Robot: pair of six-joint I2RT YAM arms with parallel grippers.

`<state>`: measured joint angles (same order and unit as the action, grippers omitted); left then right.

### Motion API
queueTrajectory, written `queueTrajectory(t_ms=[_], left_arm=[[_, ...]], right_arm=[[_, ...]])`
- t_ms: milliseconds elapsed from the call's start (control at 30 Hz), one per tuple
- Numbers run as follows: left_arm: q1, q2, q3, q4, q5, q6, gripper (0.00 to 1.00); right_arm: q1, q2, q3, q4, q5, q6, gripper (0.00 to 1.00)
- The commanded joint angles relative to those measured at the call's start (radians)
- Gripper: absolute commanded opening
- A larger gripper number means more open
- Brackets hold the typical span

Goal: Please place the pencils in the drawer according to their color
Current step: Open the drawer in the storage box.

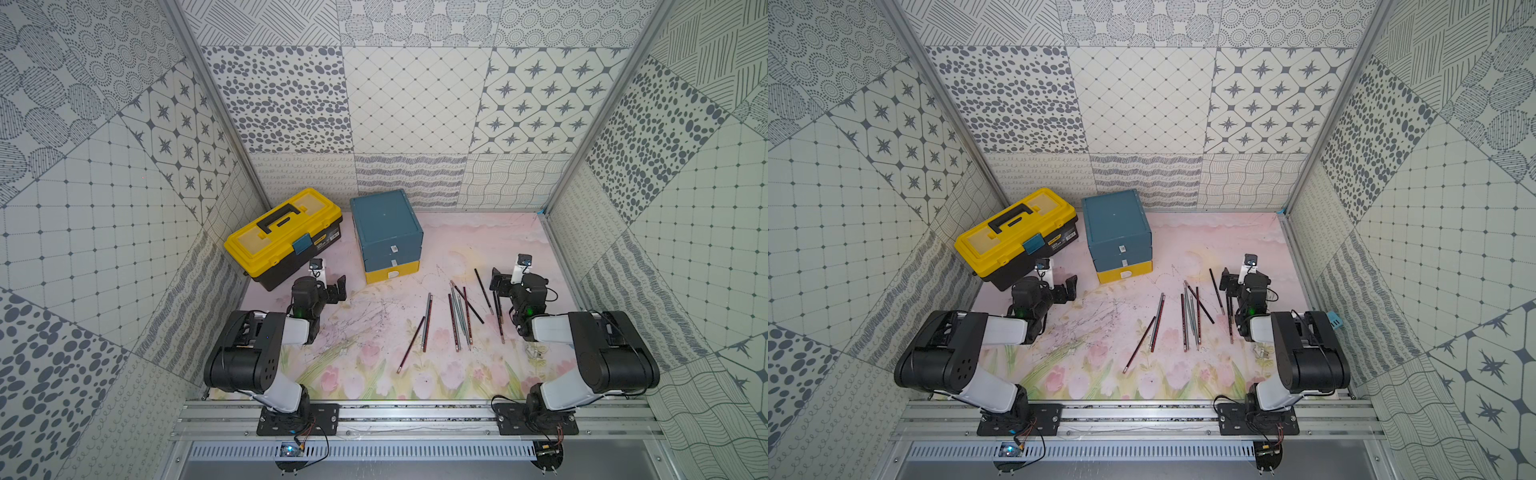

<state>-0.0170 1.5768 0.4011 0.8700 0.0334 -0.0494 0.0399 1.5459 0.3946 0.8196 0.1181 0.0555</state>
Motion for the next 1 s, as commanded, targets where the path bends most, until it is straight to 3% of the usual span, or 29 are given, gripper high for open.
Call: queueTrajectory(t_ms=[0, 367, 633, 767, 967], left_arm=[[0.004, 0.005, 0.009, -0.008, 0.016, 0.012, 0.99], [0.004, 0.005, 0.01, -0.008, 0.017, 0.012, 0.99], [0.005, -0.023, -0.016, 0.016, -0.019, -0.005, 1.0], [0.004, -0.105, -0.066, 0.04, -0.066, -0.024, 0.99], [0.004, -0.305, -0.084, -0.122, -0.094, -0.071, 1.0]], right_arm=[[0.005, 0.006, 0.003, 0.039, 0.009, 0.002, 0.99], [0.005, 0.005, 0.004, 0.04, 0.013, 0.004, 0.99], [0.005, -0.137, 0.091, -0.244, 0.043, -0.002, 0.99], [0.005, -0.229, 0.105, -0.351, 0.079, 0.019, 0.99], [0.005, -0.369, 0.141, -0.535, 0.101, 0.112, 0.99]])
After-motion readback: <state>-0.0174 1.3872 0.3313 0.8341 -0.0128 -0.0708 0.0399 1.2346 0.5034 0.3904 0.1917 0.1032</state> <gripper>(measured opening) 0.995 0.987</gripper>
